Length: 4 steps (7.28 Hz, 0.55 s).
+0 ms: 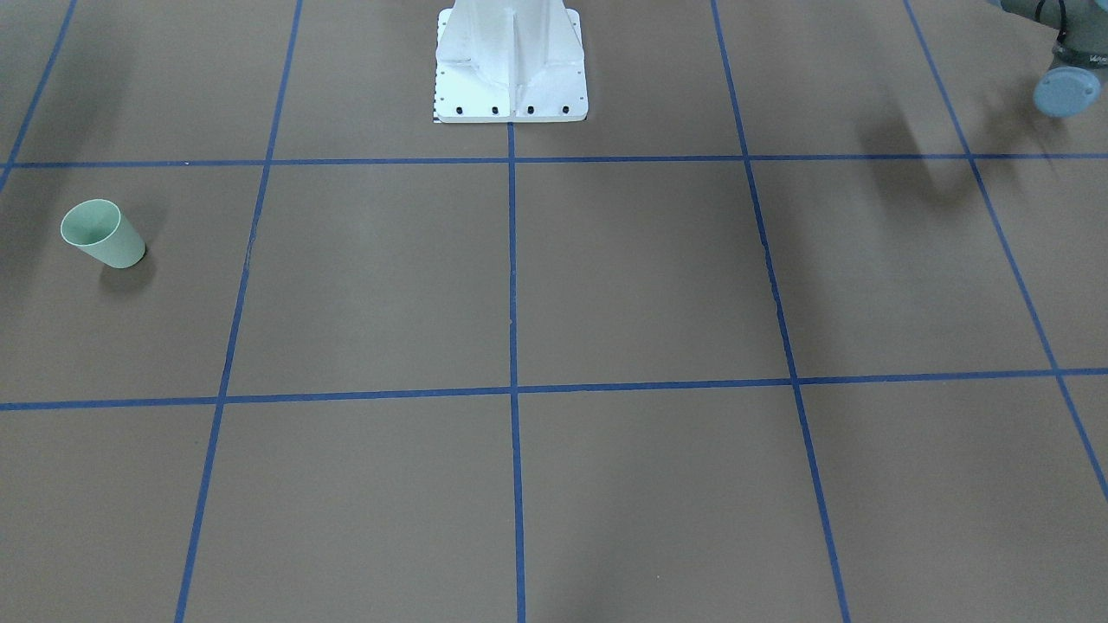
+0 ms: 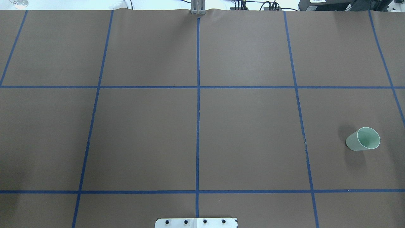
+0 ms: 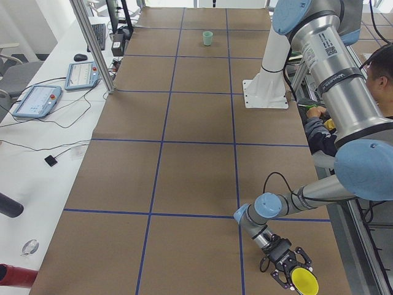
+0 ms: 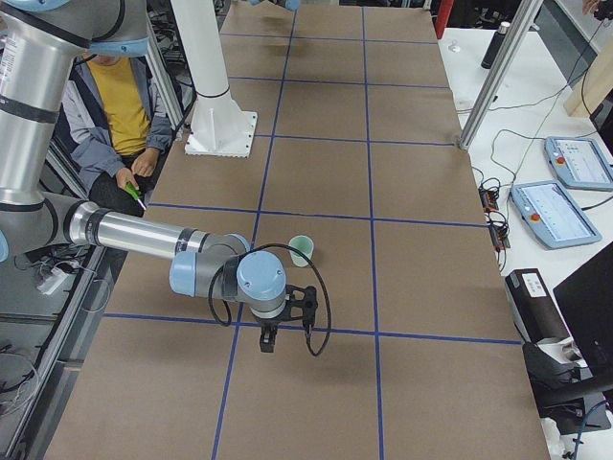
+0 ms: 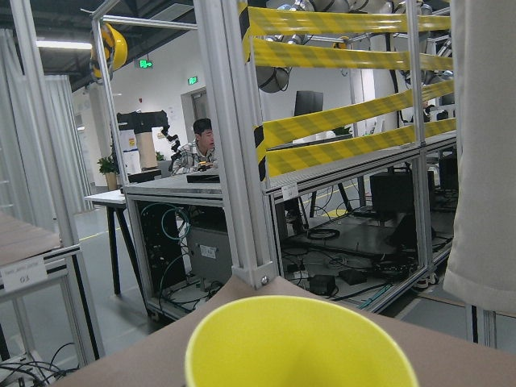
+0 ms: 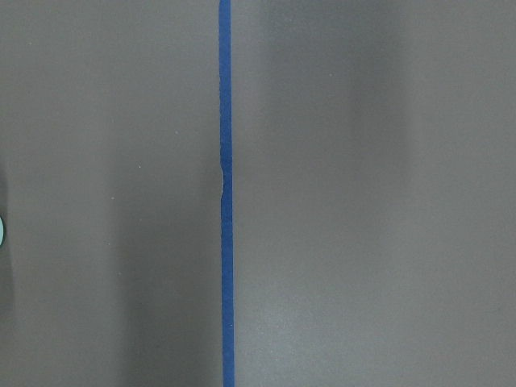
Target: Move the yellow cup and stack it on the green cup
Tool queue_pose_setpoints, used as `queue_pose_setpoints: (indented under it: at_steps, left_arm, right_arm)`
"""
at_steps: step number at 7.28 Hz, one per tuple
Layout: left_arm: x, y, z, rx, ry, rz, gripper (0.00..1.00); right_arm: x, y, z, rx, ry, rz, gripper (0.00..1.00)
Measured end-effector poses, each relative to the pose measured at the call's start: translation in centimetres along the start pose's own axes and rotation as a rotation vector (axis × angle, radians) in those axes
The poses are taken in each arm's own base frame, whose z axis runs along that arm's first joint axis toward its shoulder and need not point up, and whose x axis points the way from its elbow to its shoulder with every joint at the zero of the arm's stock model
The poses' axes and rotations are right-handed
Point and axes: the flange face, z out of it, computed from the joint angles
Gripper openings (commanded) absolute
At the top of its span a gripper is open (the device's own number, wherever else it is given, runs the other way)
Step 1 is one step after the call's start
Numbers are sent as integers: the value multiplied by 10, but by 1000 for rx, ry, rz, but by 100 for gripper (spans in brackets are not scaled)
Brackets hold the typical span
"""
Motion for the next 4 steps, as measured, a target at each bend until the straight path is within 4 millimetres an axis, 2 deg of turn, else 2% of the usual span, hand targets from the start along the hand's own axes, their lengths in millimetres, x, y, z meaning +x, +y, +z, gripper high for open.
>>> queue_pose_setpoints:
  at_steps: [2, 4]
  left_arm:
    - [9, -30, -2, 75, 151, 58, 12]
    - [34, -53, -15, 109, 347, 88, 11]
  right_arm:
    - [-1, -2, -1, 2, 0, -1, 100]
    - [0, -2, -1, 2, 3, 1, 100]
